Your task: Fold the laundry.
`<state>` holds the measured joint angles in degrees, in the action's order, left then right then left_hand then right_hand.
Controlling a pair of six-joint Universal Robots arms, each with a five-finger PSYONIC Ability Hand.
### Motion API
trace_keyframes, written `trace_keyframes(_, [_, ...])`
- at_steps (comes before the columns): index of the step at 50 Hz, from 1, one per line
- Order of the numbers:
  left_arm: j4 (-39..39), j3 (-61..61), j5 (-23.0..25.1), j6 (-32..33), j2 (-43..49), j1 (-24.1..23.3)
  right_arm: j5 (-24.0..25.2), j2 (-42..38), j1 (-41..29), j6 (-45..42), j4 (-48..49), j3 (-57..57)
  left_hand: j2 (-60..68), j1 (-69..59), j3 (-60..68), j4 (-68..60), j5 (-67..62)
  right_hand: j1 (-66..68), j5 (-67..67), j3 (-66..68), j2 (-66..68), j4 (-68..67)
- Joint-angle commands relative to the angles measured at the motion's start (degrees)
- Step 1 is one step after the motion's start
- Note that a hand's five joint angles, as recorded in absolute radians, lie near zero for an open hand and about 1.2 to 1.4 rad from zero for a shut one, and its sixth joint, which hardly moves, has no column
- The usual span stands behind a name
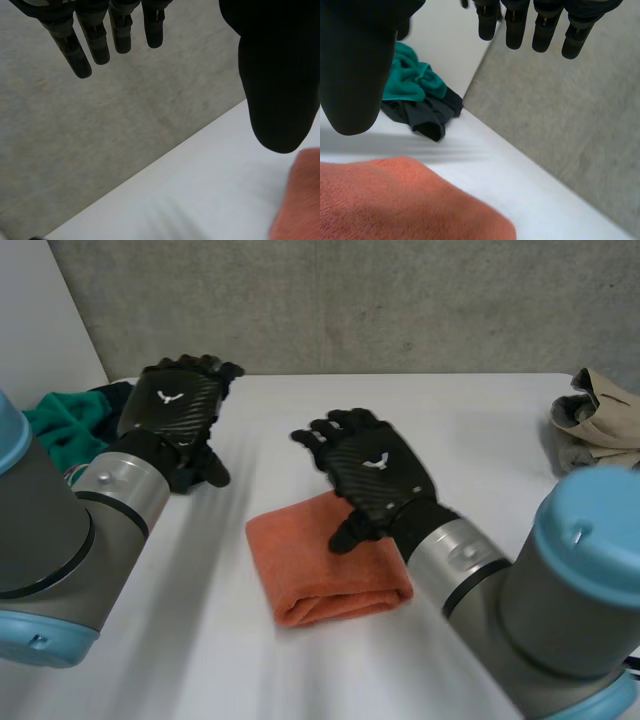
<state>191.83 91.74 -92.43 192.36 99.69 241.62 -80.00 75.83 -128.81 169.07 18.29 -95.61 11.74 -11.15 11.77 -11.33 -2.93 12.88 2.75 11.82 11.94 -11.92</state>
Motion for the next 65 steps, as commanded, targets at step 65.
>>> trace_keyframes(65, [-26.6, -15.3, 48.0, -9.0, -1.5, 5.0, -6.9, -3.3, -5.8, -19.1, 10.1, -17.5, -1.7, 1.1, -1.8, 1.3, 2.9, -2.9, -2.7, -1.8, -1.9, 1.9])
